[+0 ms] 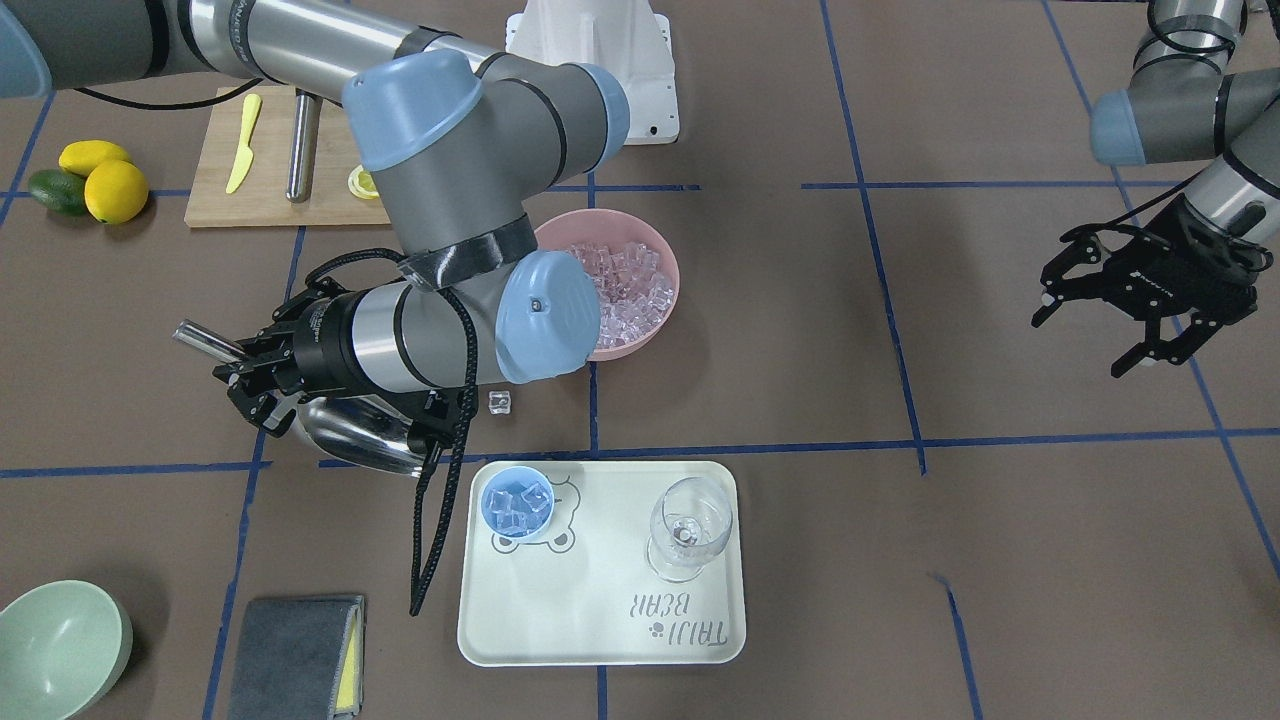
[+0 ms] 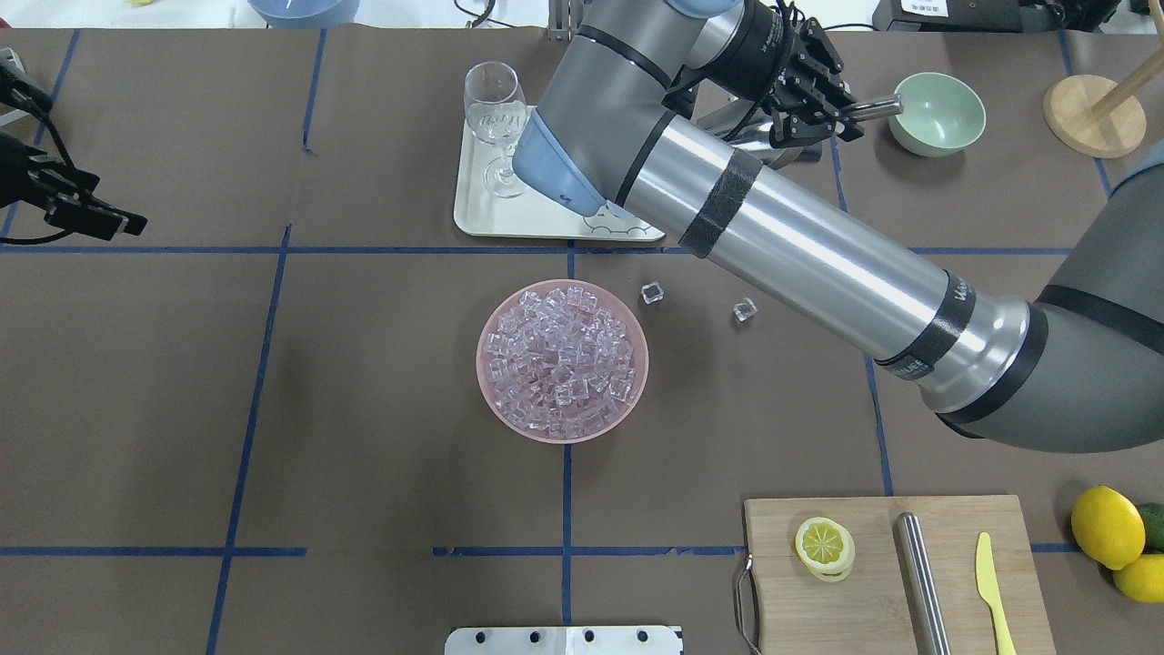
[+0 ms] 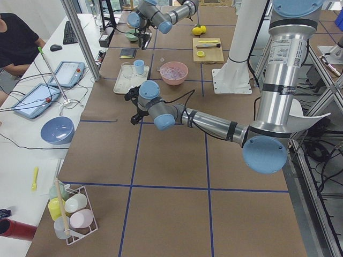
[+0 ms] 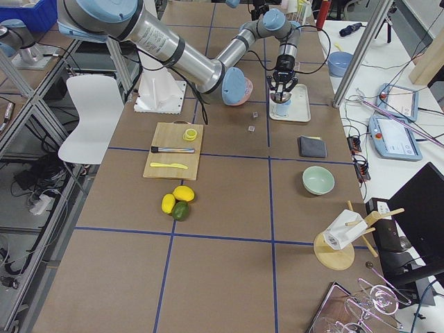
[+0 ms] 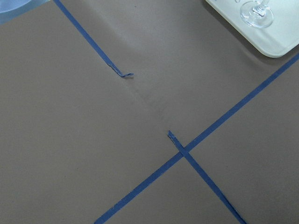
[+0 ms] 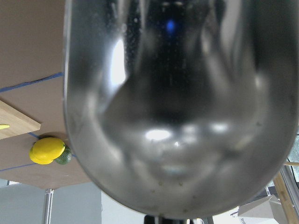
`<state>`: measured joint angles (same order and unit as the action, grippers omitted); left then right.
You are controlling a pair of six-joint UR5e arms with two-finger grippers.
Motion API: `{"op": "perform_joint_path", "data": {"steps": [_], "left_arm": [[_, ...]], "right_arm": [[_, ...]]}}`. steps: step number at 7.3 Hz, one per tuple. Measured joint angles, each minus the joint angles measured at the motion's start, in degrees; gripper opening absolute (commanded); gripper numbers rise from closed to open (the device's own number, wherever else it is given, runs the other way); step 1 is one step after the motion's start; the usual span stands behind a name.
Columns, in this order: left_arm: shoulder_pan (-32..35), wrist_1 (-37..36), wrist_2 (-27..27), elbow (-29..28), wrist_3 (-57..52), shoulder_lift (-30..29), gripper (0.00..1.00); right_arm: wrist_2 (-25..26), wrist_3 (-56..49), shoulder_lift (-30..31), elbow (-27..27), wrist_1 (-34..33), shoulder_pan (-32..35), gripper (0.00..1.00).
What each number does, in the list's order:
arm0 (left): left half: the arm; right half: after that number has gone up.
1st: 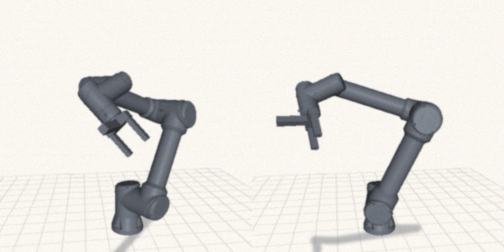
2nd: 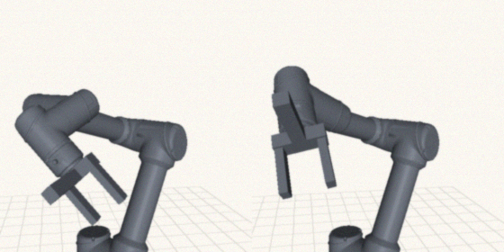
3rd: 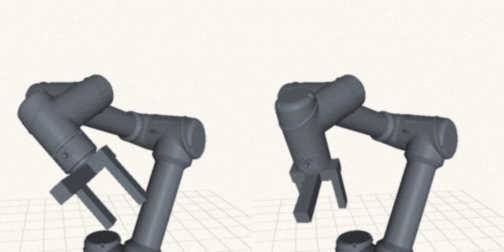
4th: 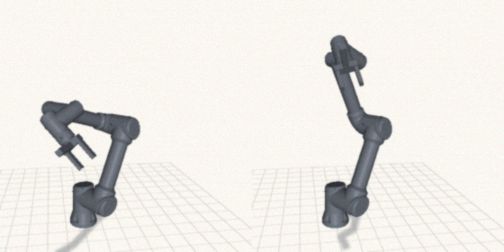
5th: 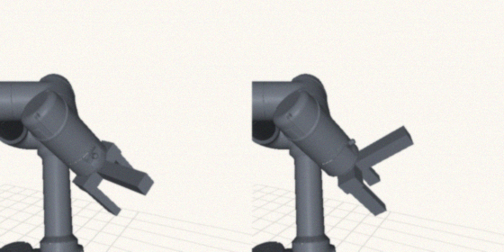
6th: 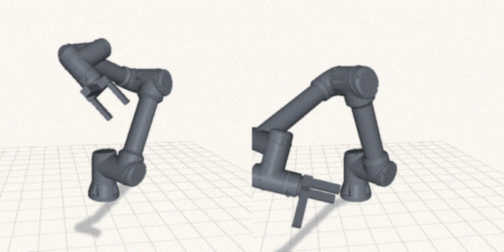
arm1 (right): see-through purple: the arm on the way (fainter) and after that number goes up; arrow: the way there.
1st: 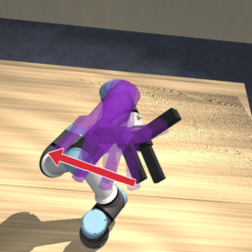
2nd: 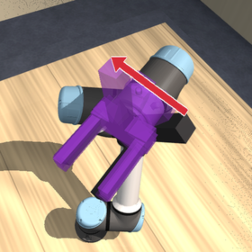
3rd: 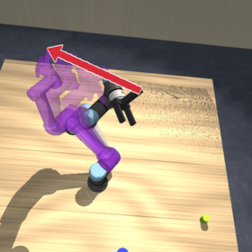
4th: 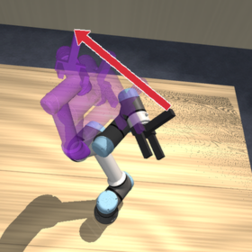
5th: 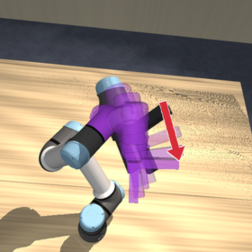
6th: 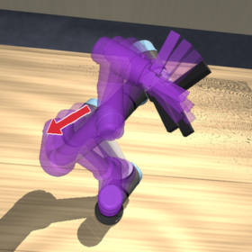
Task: Put ice in cup with scoop
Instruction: 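Lift the emptied scoop up and away from the light blue cup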
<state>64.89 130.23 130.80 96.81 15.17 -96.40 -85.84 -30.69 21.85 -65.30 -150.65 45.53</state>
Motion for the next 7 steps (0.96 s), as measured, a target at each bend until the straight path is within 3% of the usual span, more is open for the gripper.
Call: {"op": "perform_joint_path", "data": {"steps": [4,7], "left_arm": [[0.3,-0.1,0.2,0.0,0.0,-0.1,1.0],[1.4,-0.1,0.1,0.1,0.0,-0.1,1.0]], "right_arm": [[-0.4,-0.8,0.7,-1.9,0.2,0.2,0.0],[-3.5,0.0,7.1,-12.0,2.8,1.5,0.0]]}}
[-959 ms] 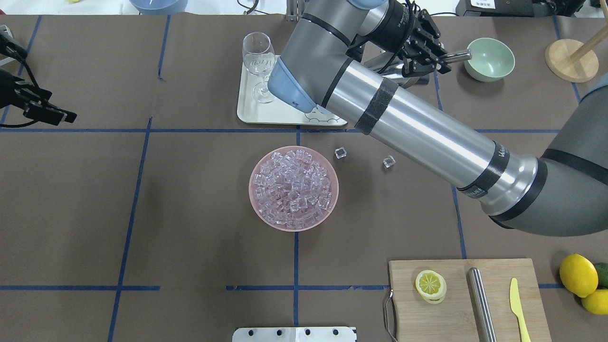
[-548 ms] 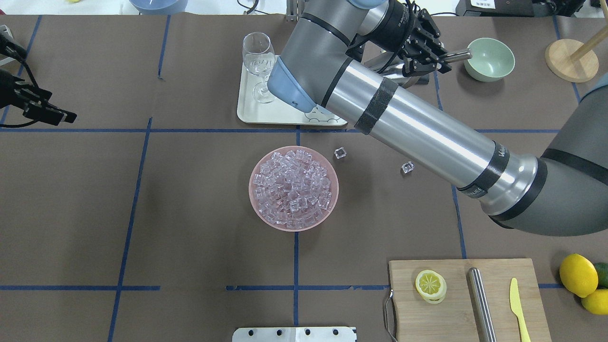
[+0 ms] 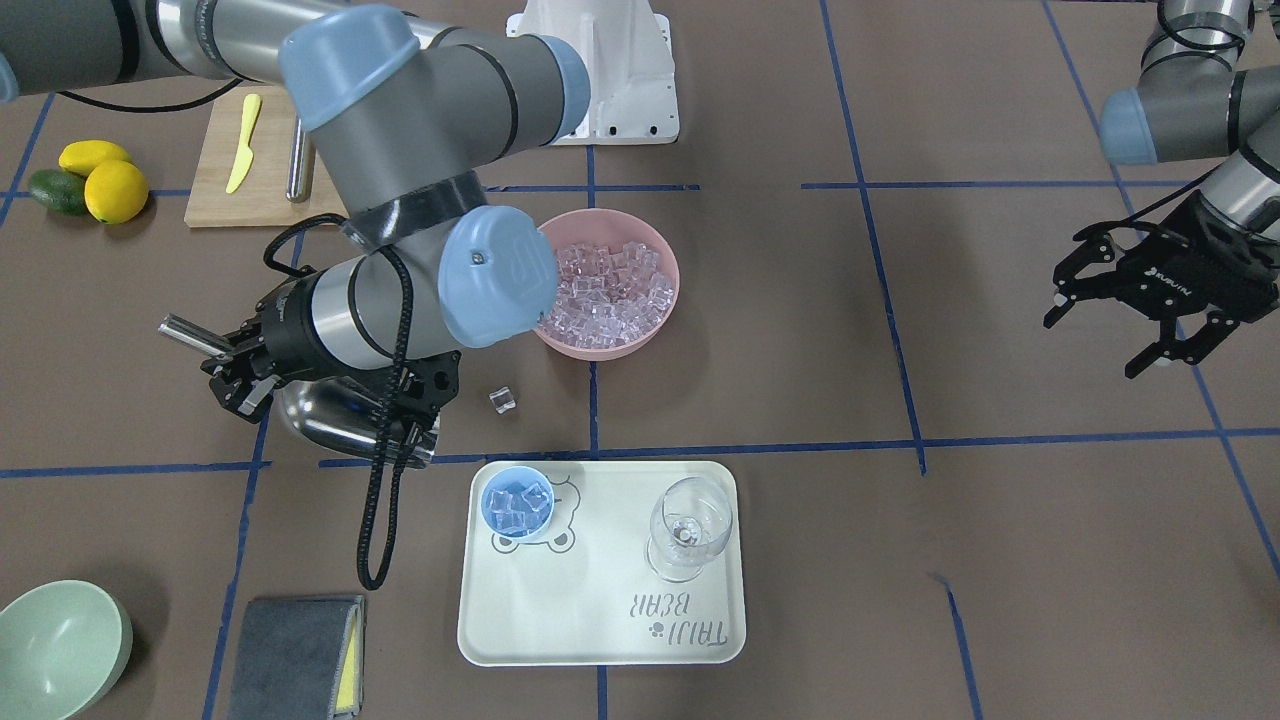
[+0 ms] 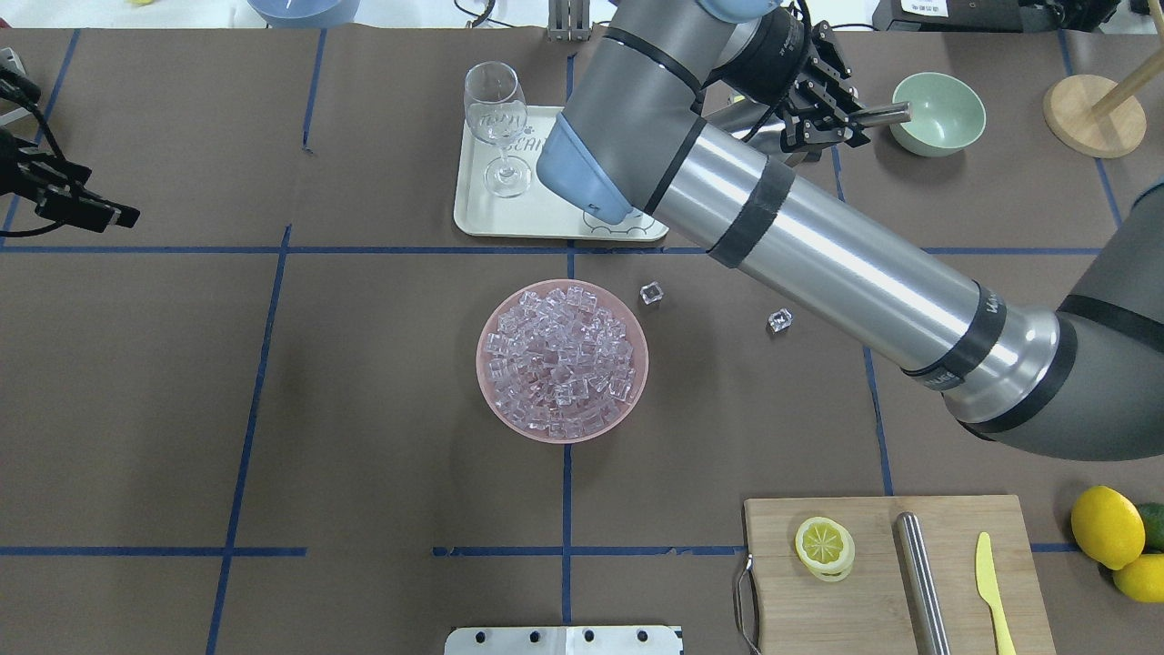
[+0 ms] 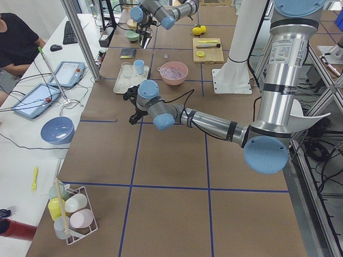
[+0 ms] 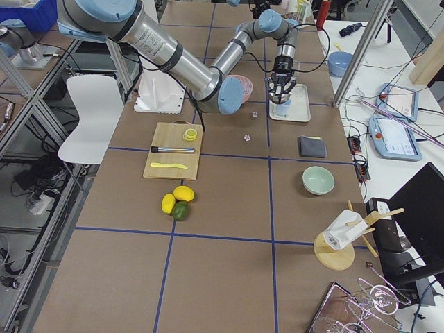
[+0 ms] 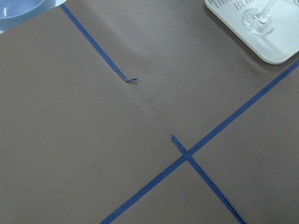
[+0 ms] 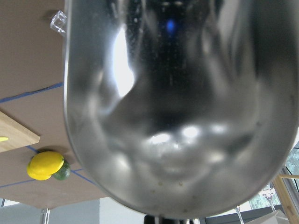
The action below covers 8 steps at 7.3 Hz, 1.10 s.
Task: Put ice in cup with scoop
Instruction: 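Lift the emptied scoop up and away from the light blue cup, then carry the metal scoop with the right gripper toward the table edge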
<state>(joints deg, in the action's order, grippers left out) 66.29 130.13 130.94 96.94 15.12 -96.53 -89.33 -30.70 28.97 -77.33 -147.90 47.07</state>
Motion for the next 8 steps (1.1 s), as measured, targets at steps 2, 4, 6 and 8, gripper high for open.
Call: {"op": "perform_joint_path", "data": {"steps": [2,4,6,8], "left_arm": [[0.5,0.0,0.0,0.1,0.0,-0.1,1.0],[0.8,-0.2,0.0,0.5,0.0,-0.1,1.0],[1.1,-0.2,0.0,1.1,0.0,0.0,1.0],[1.6,-0.2,0.0,1.2,0.0,0.0,1.0]], "right_arm": [[-6.2,0.5,7.5,-7.6,5.0,3.6,0.0],[-10.9,1.1,11.2,-10.0,7.3,7.9,0.0],[-16.0,2.5,15.7,-14.0,7.9,12.2,0.0],[-19.1,2.7,23.5,-22.8,10.5,14.8,0.0]]}}
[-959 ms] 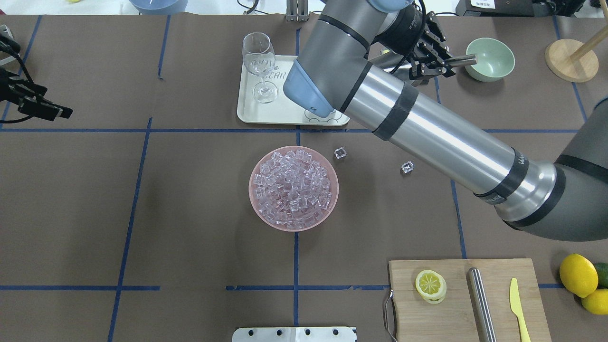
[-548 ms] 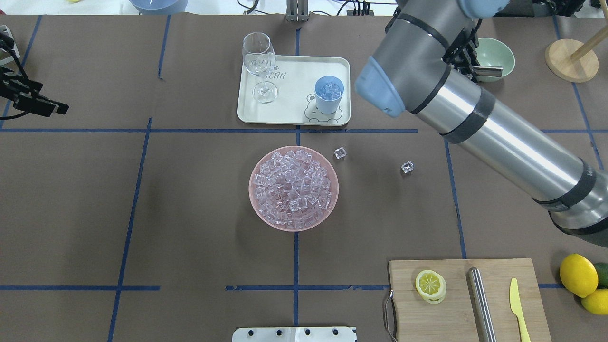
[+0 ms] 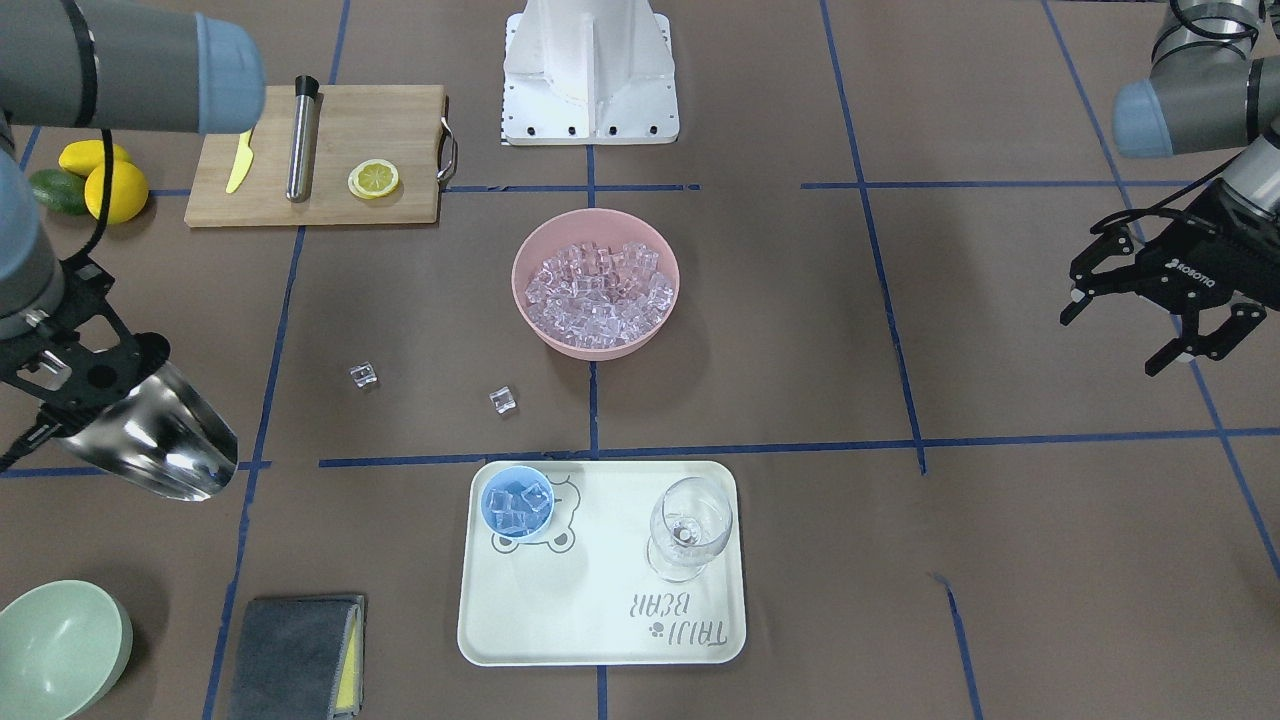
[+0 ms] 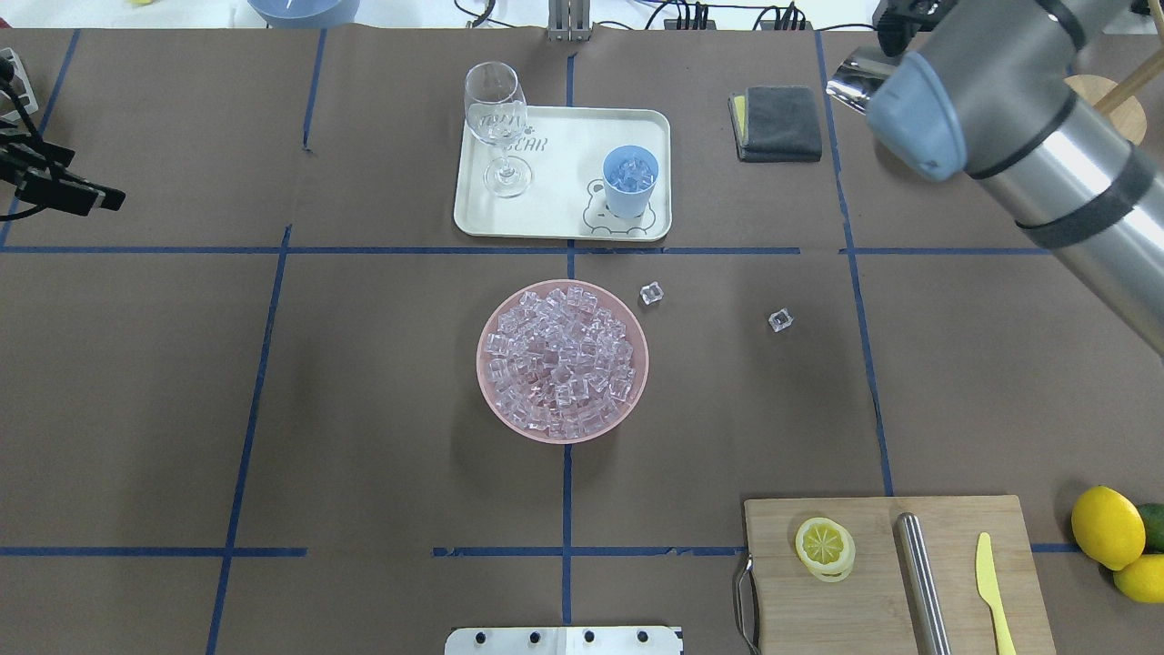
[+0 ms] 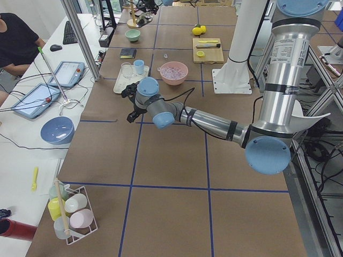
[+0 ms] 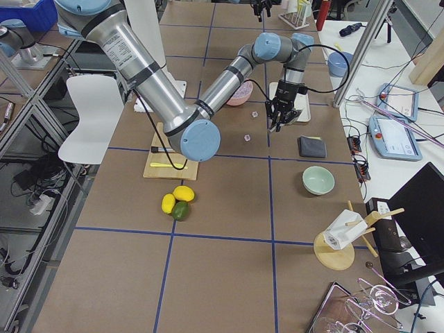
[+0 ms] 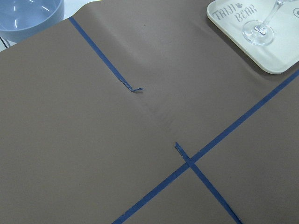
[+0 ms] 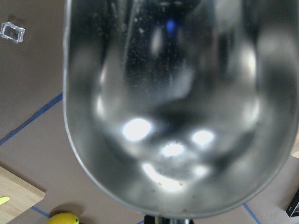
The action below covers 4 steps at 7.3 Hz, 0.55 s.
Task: Put ice in cup with scoop
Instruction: 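Carry the metal scoop with the right gripper toward the table edge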
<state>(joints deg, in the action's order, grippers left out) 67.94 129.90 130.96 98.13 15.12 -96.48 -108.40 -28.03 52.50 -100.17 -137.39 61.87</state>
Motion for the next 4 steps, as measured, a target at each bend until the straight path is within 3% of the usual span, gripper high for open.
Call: {"op": "perform_joint_path", "data": {"steps": [2,4], "left_arm": [[0.6,-0.1,-0.1,-0.2,0.0,0.3,1.0],[1.7,-0.1,-0.1,-0.2,-0.1,2.8,1.0]], "right_arm": [[-0.9,0.8,5.8,-5.0,3.4,1.3,0.0],[-6.1,5.5,9.1,-5.4,4.0,4.1,0.0]]}}
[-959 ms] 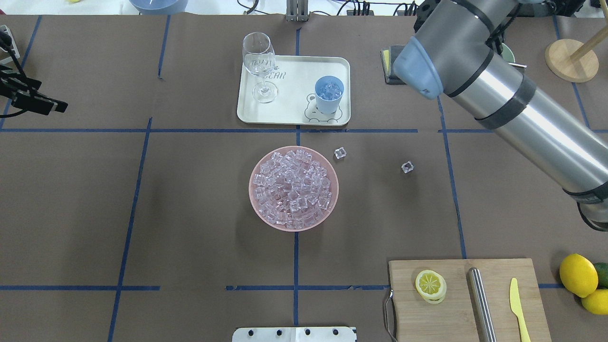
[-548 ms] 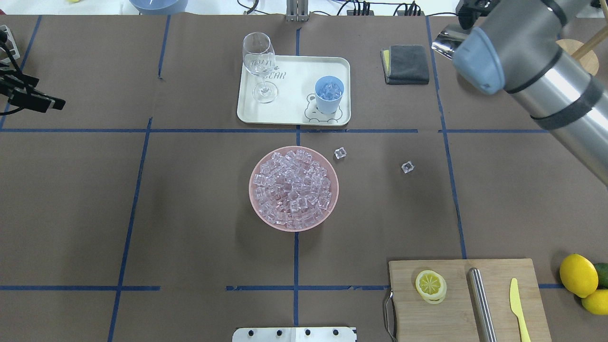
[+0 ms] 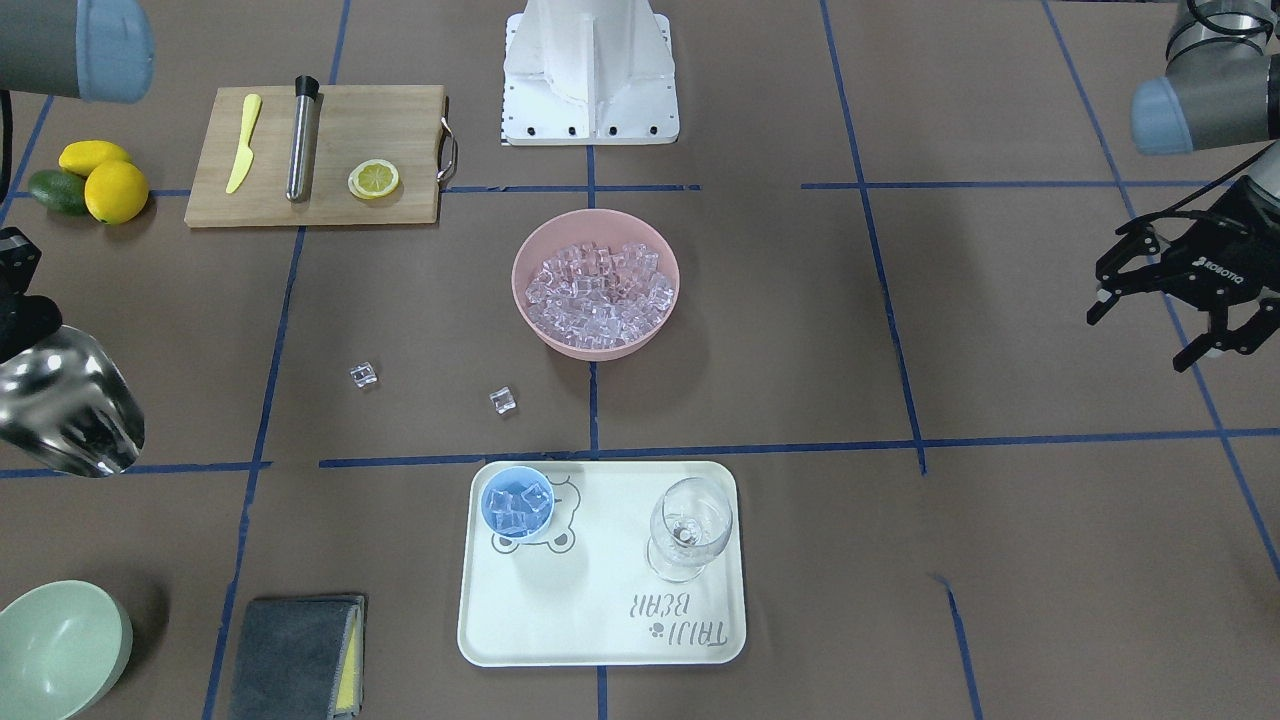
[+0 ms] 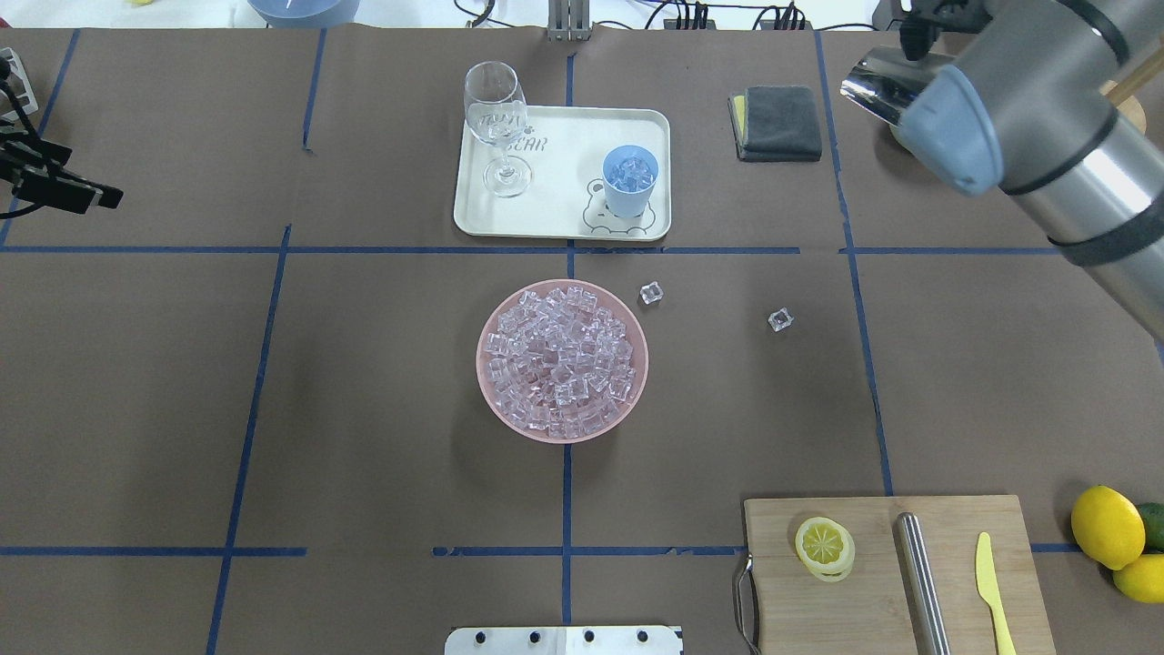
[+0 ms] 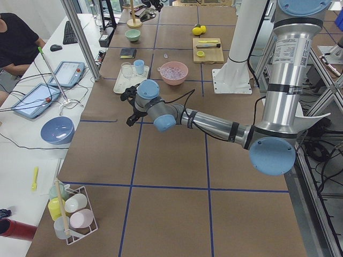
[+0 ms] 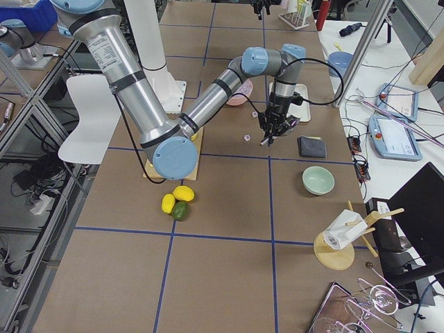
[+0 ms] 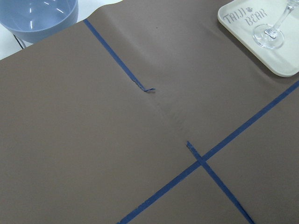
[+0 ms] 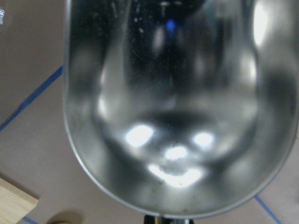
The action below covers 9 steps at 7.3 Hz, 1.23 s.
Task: Put ice in cup with scoop
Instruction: 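Carry the metal scoop with the right gripper toward the table edge, then lower the metal scoop onto the table with the right gripper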
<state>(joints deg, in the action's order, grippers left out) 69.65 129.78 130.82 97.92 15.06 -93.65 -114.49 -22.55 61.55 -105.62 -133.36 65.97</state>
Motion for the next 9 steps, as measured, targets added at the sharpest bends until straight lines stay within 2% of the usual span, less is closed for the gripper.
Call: {"op": "perform_joint_path", "data": {"steps": [2,4,5,7,9], "left_arm": [[1.2,-2.8,-0.2,-0.5,-1.4,2.1,1.0],[3.6,-15.3,-0.5,-0.4,-8.8,2.2,1.0],[5.5,-20.9,-0.6,-0.5,-13.0,1.9,1.0],[8.7,-25.4,-0.6,-0.7,-17.5,1.8,1.0],[10.3,-25.7,-0.3,-0.7,-17.6,2.3,1.0]], "right_arm": [[-5.4,8.8,3.0,-0.5,0.6,1.3,0.0],[-9.6,16.8,5.3,-1.1,1.3,1.5,0.0],[-11.6,19.5,7.7,-1.5,3.9,1.5,0.0],[-15.6,29.4,16.1,-2.6,16.1,1.5,0.0],[-18.8,38.3,22.5,-3.4,25.5,1.1,0.0]]}}
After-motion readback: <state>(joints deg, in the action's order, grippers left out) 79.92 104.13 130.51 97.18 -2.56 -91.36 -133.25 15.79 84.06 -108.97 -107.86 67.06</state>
